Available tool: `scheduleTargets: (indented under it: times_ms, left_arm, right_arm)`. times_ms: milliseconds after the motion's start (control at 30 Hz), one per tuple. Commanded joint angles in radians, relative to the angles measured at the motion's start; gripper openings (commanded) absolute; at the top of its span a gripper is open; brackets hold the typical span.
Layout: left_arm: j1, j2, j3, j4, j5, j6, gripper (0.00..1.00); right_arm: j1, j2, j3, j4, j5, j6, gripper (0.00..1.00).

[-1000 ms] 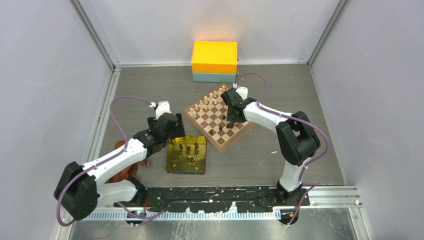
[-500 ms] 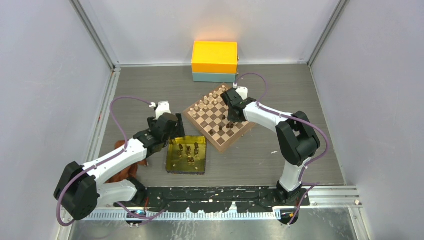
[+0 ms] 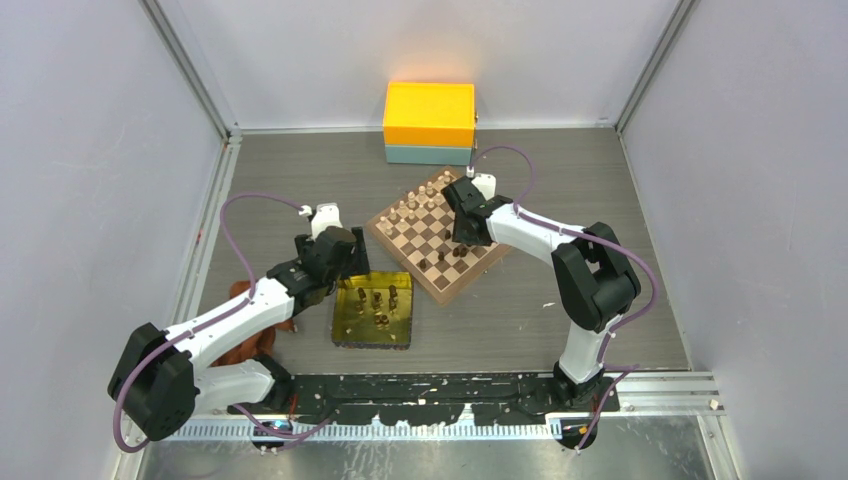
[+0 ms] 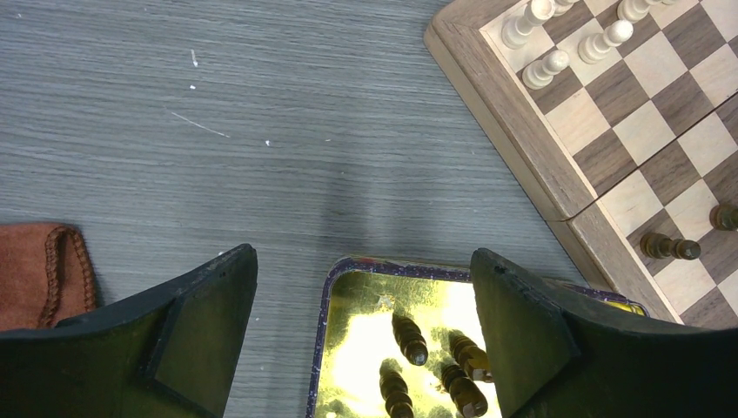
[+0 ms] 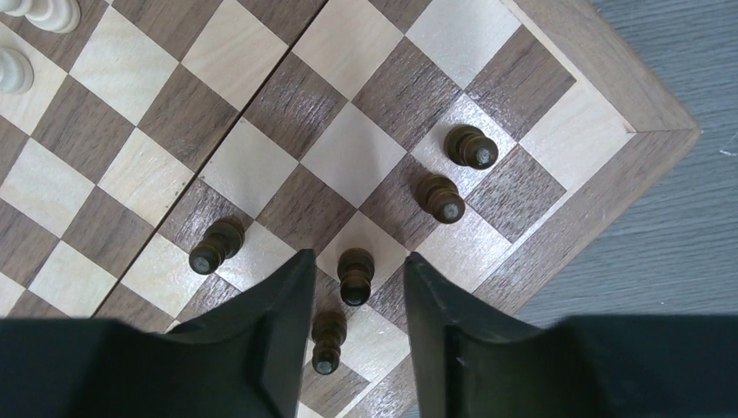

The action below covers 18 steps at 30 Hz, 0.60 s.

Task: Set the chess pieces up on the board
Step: Place the chess piece on the chessboard.

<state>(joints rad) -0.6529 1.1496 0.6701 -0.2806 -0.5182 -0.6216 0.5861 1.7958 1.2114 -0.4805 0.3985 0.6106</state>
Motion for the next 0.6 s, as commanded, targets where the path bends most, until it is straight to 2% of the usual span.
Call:
scheduleTargets:
  times_ms: [0, 233, 567]
  left_arm:
    - [-0.003, -0.005, 0.002, 0.046, -0.011, -0.010, 0.93]
    - [-0.002, -0.004, 0.006, 0.045, -0.013, -0.009, 0.93]
    - [-0.003, -0.005, 0.010, 0.045, -0.013, -0.009, 0.93]
  right_arm:
    - [0.004, -0.038, 0.015, -0.005, 0.021, -0.001, 0.52]
    - [0.003, -0.054, 0.034, -0.016, 0.023, -0.012, 0.58]
    - [0.004, -0.108, 0.075, -0.038, 0.029, -0.023, 0.54]
